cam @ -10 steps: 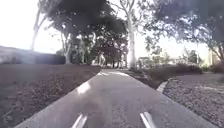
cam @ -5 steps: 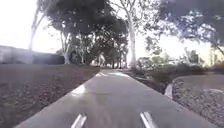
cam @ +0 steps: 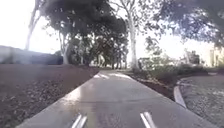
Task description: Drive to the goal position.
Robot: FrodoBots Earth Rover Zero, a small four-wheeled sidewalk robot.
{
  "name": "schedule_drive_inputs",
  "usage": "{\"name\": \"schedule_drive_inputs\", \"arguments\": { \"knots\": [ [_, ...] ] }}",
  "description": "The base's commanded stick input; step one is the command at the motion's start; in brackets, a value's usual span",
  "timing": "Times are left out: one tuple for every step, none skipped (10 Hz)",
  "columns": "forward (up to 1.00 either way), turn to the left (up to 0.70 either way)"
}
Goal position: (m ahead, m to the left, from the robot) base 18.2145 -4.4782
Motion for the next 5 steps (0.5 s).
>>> {"name": "schedule_drive_inputs", "arguments": {
  "knots": [
    [0.98, 0.0],
    [0.98, 0.0],
    [0.98, 0.0],
    [0.98, 0.0],
    [0.98, 0.0]
  ]
}}
